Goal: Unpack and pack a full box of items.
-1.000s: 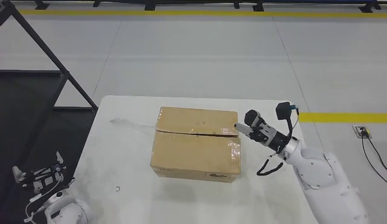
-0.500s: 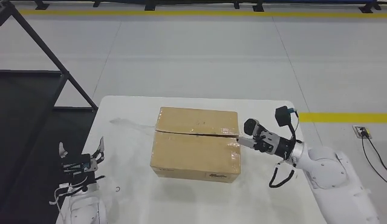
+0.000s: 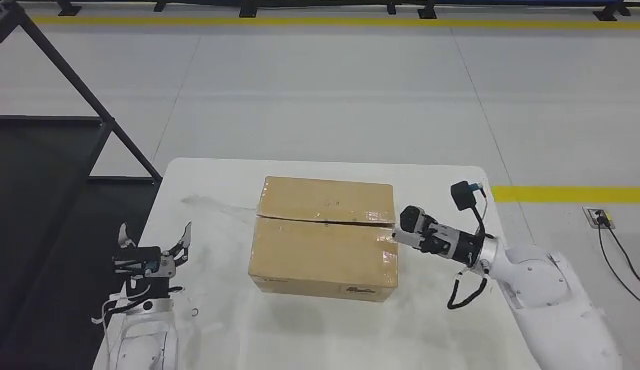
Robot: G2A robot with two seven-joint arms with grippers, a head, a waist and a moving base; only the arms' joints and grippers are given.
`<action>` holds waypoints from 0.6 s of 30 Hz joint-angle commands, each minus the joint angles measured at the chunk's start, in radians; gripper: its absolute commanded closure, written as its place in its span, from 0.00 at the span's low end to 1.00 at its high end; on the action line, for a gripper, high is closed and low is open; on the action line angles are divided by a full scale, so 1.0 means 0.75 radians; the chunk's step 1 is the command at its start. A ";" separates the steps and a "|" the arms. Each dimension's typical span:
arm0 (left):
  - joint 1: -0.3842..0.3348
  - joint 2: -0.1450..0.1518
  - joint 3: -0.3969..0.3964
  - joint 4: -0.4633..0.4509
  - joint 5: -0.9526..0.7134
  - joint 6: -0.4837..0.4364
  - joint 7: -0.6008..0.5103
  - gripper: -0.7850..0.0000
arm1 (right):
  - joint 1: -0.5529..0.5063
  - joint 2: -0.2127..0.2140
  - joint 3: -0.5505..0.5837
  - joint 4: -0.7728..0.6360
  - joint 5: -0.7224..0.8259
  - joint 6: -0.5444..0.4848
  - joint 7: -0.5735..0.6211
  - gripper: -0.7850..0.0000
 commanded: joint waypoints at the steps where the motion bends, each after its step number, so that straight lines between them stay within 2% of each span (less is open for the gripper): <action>1: -0.011 0.000 0.007 -0.004 -0.005 -0.034 -0.013 0.00 | 0.013 0.001 -0.017 0.033 0.073 -0.019 0.052 0.00; 6: -0.034 0.000 0.009 -0.006 -0.017 -0.096 -0.043 0.00 | 0.051 0.005 -0.057 0.100 0.317 -0.150 0.225 0.00; 10: -0.040 0.001 0.023 -0.016 -0.007 -0.168 -0.056 0.00 | 0.027 0.032 -0.110 -0.007 0.408 -0.177 0.200 0.00; 14: -0.028 0.007 0.035 -0.048 0.028 -0.269 -0.052 0.00 | -0.021 0.091 -0.157 -0.150 0.432 -0.212 0.166 0.00; 18: 0.002 0.018 0.037 -0.092 0.080 -0.423 -0.006 0.00 | -0.067 0.172 -0.235 -0.288 0.377 -0.261 0.117 0.00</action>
